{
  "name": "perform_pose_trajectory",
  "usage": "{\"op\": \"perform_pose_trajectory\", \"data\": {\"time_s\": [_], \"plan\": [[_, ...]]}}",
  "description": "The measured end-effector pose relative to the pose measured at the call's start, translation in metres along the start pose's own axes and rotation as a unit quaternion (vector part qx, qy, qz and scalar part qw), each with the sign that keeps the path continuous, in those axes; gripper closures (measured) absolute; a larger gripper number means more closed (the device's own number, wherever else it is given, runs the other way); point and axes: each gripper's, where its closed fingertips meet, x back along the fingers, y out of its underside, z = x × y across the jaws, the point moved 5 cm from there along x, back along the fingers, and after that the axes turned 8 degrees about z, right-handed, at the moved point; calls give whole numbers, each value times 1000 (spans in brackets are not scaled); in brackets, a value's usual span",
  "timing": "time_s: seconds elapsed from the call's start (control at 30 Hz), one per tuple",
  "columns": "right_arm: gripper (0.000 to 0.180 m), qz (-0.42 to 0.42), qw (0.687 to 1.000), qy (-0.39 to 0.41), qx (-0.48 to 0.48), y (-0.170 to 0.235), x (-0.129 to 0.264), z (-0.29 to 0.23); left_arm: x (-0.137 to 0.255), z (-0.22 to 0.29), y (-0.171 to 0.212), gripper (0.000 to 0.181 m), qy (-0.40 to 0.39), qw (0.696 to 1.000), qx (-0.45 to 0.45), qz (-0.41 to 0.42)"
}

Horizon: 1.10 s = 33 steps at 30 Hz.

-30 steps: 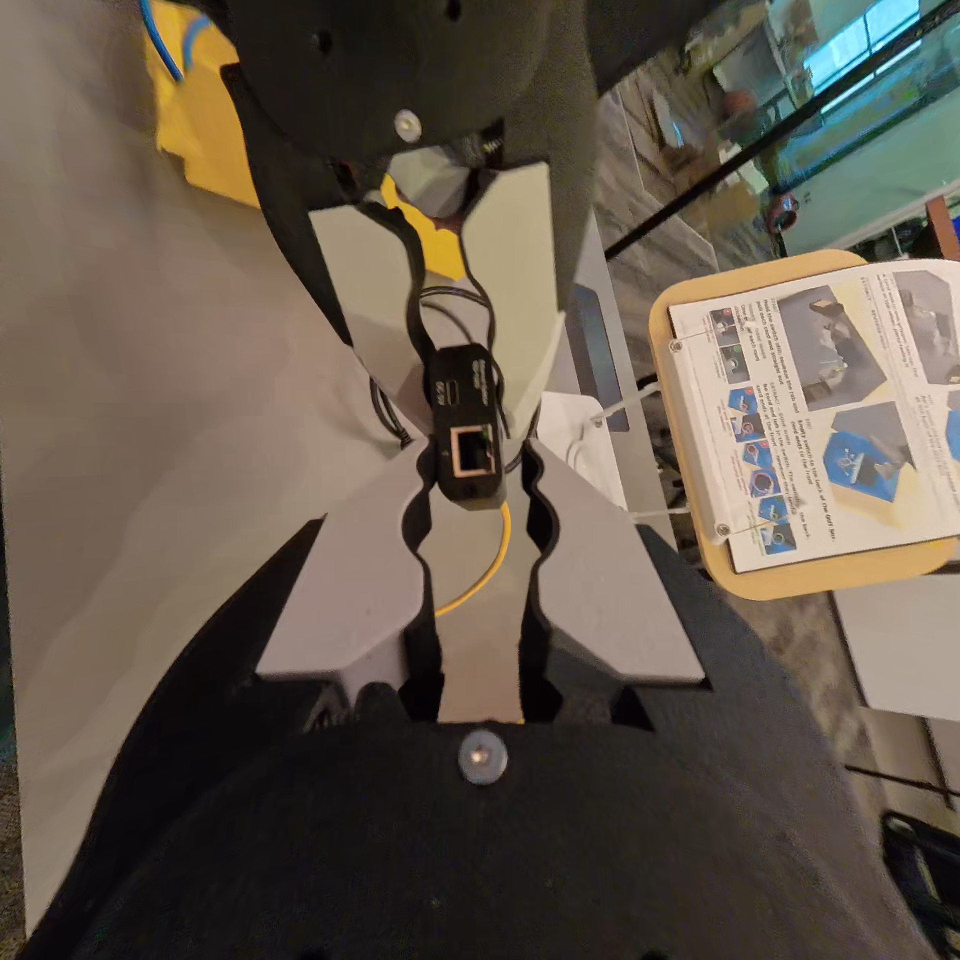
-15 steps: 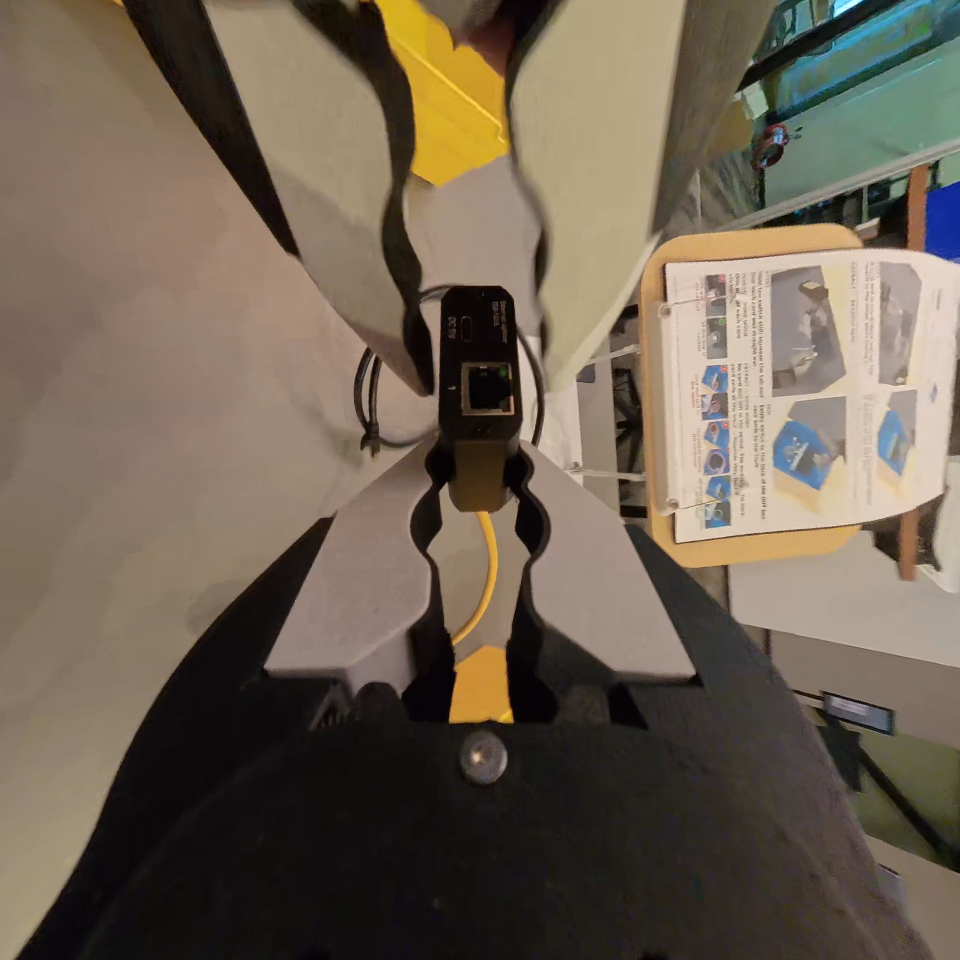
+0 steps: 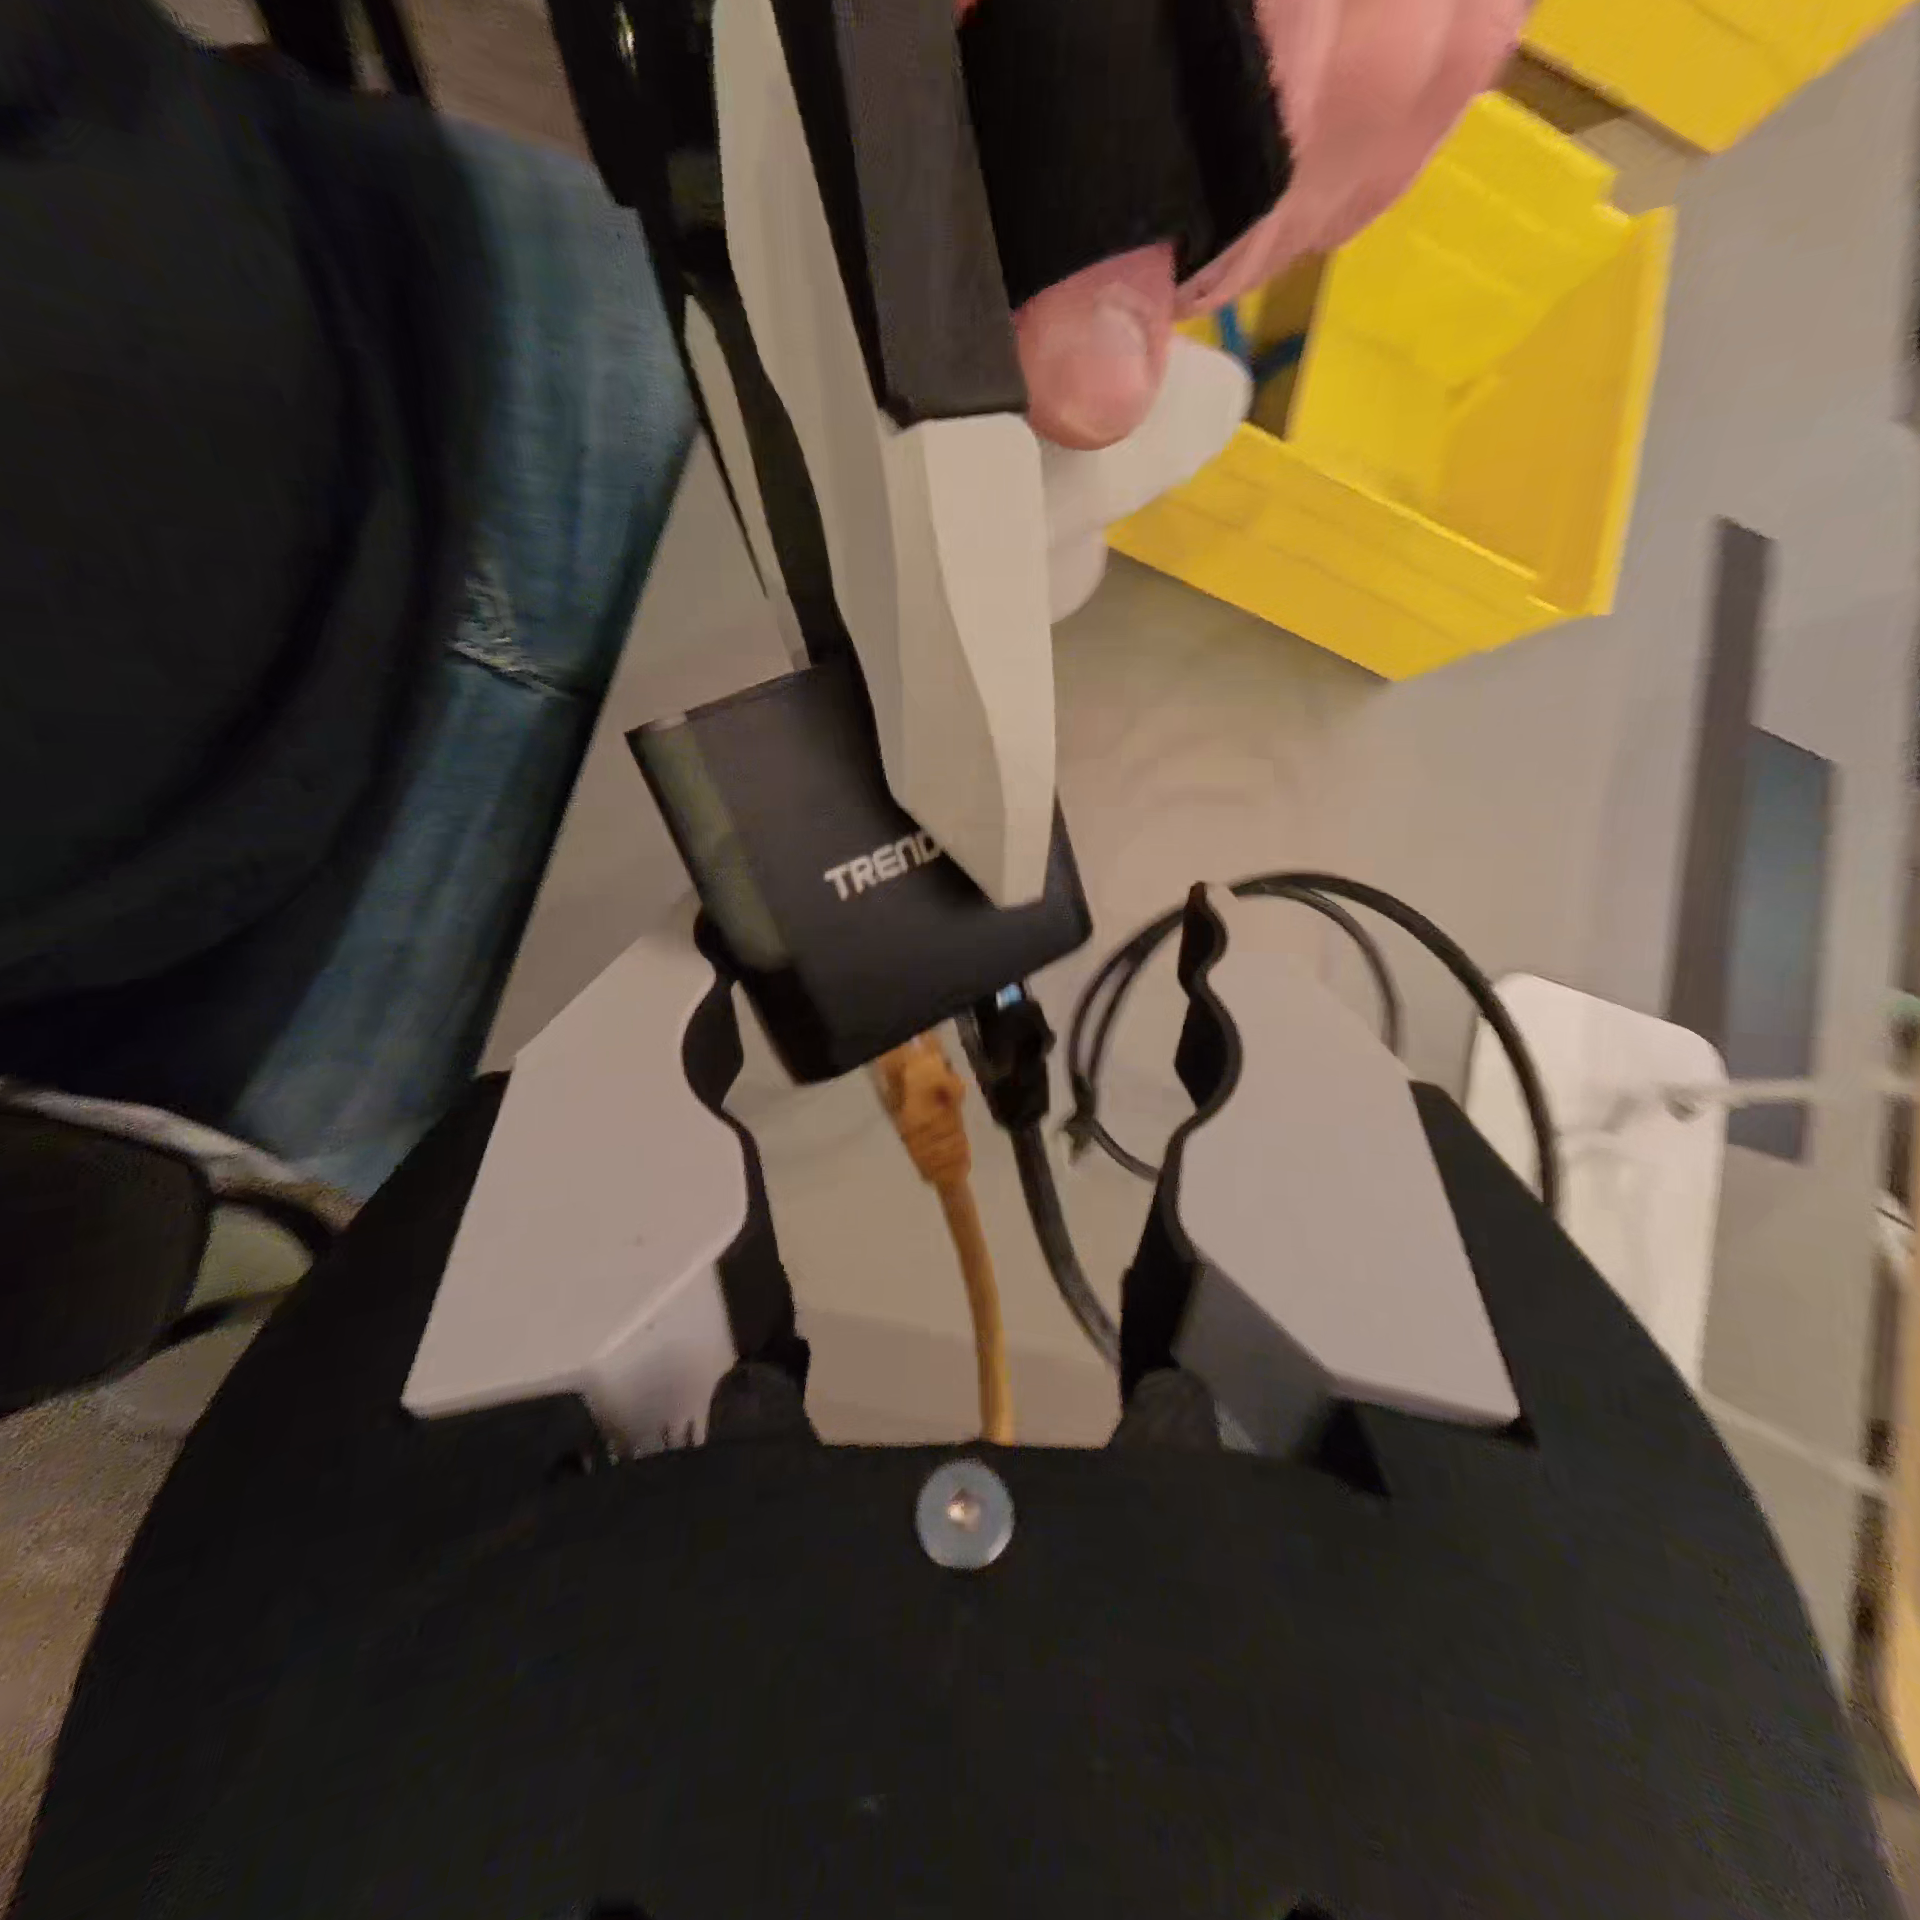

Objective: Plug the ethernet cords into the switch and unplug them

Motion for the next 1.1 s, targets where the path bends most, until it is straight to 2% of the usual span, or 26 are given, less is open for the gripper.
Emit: {"op": "perform_pose_trajectory", "data": {"time_s": [0.1,0.17,0.33,0.47,0.6,0.7,0.83,0.97,1.1], "plan": [[103,4,996,-93,-5,-5,-11,-10,4,-3,-3,156,-3,1000,-17,3],[104,-4,994,-108,-5,-5,-14,-10,6,0,-2,156,-3,1000,-14,7],[106,-35,995,-88,-21,0,-23,-2,6,6,12,155,-4,1000,16,-10],[106,-60,996,-57,-33,8,-25,4,16,7,30,136,-15,997,60,-38],[106,-75,996,-29,-47,13,-26,8,42,6,50,135,-21,991,108,-76],[106,-79,995,-20,-53,13,-33,9,53,8,43,127,4,984,168,-54],[106,-85,994,-31,-61,9,-49,7,35,20,21,124,38,990,102,-85],[106,-104,993,-30,-54,9,-59,0,23,34,15,152,59,991,82,-91],[109,30,995,-51,-77,-7,-52,-7,35,30,8,156,-5,993,109,-33]]}}
